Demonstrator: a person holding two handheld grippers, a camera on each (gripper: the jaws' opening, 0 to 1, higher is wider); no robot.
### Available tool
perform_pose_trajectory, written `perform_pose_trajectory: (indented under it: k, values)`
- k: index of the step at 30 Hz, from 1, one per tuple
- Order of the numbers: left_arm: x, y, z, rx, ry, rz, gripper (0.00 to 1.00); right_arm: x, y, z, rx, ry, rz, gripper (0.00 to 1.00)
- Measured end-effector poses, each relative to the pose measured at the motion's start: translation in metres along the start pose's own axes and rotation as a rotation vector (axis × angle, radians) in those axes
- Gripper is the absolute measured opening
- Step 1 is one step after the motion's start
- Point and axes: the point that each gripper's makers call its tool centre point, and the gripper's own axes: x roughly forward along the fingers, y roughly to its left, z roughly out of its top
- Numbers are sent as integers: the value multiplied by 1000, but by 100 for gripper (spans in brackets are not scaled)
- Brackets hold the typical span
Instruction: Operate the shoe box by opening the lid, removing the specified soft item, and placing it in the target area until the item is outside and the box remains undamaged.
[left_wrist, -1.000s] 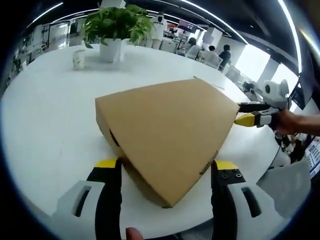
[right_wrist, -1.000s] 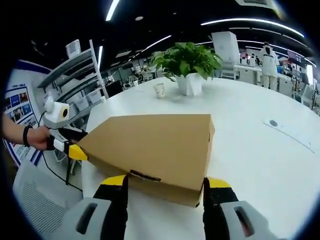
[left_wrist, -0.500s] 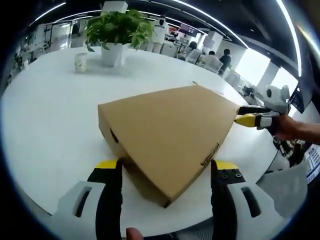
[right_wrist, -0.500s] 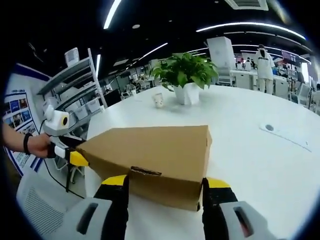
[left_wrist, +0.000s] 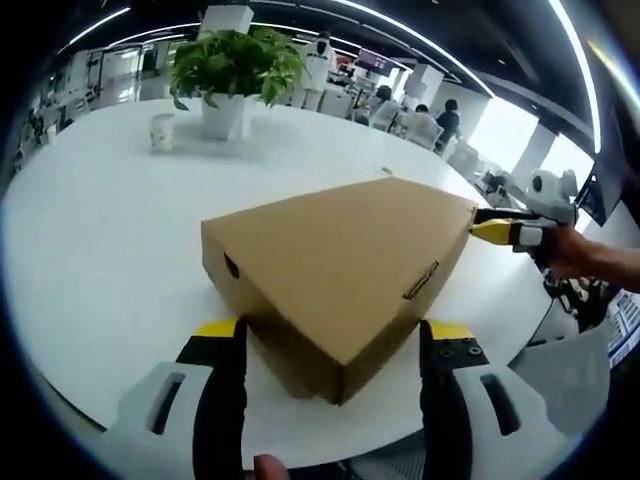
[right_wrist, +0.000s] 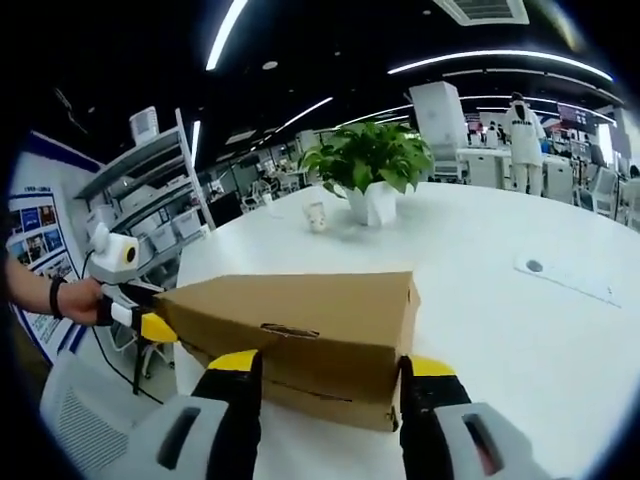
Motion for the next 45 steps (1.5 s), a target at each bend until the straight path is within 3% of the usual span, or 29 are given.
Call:
perform_pose_trajectory:
  k: [14, 21, 28, 34, 39, 45]
  values:
    - [-10, 6, 4, 100, 20, 73, 58, -2, 2, 17, 5, -38, 5, 50]
    - [-16, 8, 16, 287, -2, 134, 60, -3, 3, 19, 1, -40, 0, 50]
    - [-18, 7, 27, 423, -30, 147, 58, -3, 2, 25, 1, -53, -3, 49]
    - [-22, 10, 32, 489, -49, 163, 57, -3, 3, 29, -7, -50, -3, 49]
    - [-20, 8, 34, 673, -42, 178, 52, -2, 3, 29, -13, -39, -4, 49]
    - [-20, 7, 36, 705, -60, 182, 49, -2, 2, 31, -9, -42, -4, 49]
